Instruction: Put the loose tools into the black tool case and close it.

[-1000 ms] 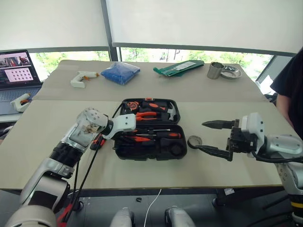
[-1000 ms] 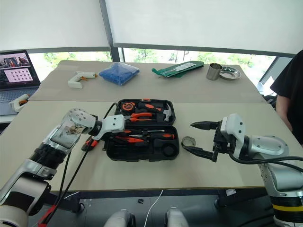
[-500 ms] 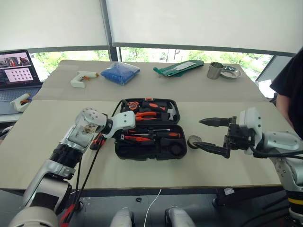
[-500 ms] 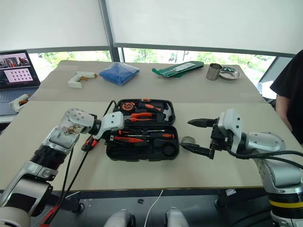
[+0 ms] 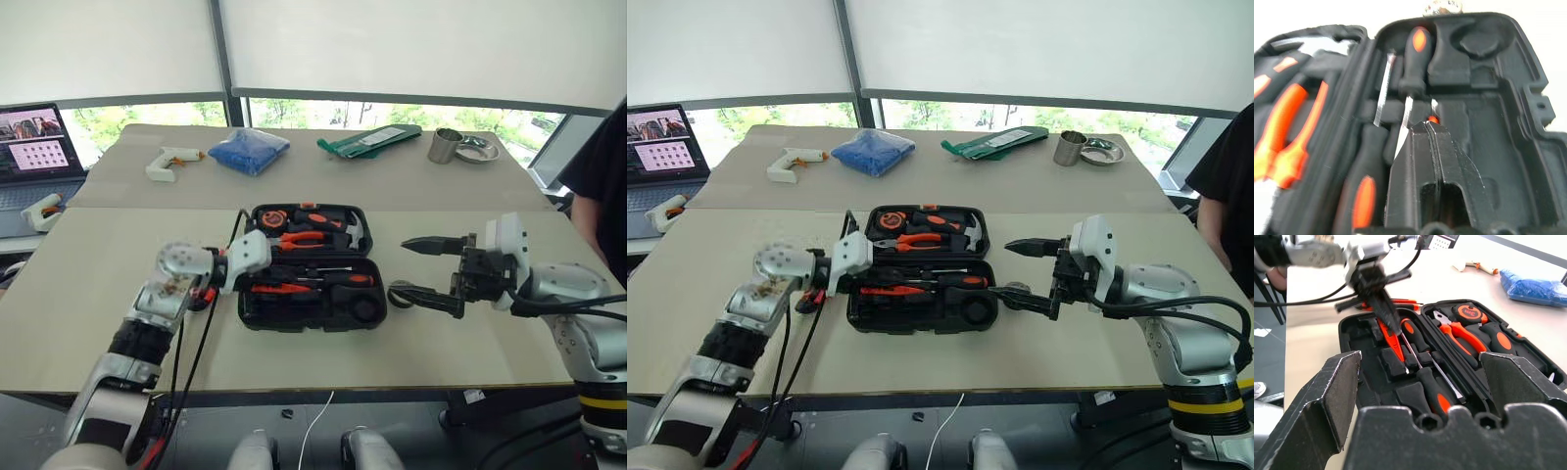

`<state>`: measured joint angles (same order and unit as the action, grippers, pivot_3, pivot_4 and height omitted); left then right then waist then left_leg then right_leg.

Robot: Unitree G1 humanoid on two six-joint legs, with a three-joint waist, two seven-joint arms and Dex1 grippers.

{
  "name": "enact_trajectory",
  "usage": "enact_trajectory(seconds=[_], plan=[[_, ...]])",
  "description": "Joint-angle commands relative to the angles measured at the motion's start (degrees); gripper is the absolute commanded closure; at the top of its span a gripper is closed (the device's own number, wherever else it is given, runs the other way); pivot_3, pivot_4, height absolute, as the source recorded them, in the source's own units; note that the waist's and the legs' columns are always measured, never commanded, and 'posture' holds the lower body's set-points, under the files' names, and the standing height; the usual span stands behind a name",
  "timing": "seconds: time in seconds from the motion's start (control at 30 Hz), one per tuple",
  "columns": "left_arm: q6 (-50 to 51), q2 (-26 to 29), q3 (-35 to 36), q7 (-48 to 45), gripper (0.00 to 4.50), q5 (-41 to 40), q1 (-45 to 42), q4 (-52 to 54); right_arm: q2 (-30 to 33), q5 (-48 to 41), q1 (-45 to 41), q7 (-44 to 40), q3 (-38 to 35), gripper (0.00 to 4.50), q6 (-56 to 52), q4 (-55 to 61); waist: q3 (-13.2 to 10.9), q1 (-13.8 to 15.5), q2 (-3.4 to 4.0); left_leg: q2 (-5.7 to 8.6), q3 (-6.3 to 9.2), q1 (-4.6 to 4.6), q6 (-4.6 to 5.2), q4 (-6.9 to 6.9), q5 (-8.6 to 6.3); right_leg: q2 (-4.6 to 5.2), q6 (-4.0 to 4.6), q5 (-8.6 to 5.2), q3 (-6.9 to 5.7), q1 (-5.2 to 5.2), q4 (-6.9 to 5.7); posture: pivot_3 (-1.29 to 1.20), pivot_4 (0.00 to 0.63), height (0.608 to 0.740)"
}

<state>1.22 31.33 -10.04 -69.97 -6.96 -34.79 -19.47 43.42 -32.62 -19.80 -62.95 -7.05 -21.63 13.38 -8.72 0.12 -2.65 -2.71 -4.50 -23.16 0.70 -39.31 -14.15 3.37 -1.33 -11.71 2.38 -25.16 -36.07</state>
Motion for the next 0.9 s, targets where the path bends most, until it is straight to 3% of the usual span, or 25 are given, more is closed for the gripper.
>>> enact_trajectory(seconds=[0.03,0.63,0.77,0.9], plan=[[-4.10,0.43,0.04,1.29,4.48,1.44,0.55,-1.37,-0.09,-0.37,-1.14,0.39,-0.41,0.00,0.43,1.37,0.00,0.00,0.00,0.00,0.00,0.00,0.00,-0.01,0.00,0.00,0.00,0.00,0.00,0.00,-0.01,0.00,0.150,0.740],[1.22,2.73,0.67,3.64,4.48,1.38,4.90,0.78,-0.33,-1.21,1.80,0.30,-1.31,0.00,-0.20,2.24,0.03,-0.49,0.04,-0.04,-0.03,0.27,0.00,-0.02,0.00,-0.02,-0.01,0.01,0.03,0.18,-0.04,0.00,0.150,0.740],[7.31,3.02,8.82,5.97,4.48,-7.39,7.28,6.64,-0.81,-1.14,1.71,-0.33,-1.51,0.00,0.93,1.58,0.03,-1.14,0.05,-0.07,-0.03,0.31,0.00,-0.02,0.00,-0.04,-0.01,0.01,0.04,0.21,-0.05,0.00,0.150,0.740],[11.32,6.00,20.14,9.48,4.48,-14.37,15.91,15.93,-2.58,-1.54,2.22,-0.53,-3.06,0.00,4.06,1.08,0.03,-1.55,0.05,-0.16,0.03,0.22,0.00,0.01,0.00,-0.11,0.02,0.02,0.07,0.06,-0.08,0.00,0.150,0.740]])
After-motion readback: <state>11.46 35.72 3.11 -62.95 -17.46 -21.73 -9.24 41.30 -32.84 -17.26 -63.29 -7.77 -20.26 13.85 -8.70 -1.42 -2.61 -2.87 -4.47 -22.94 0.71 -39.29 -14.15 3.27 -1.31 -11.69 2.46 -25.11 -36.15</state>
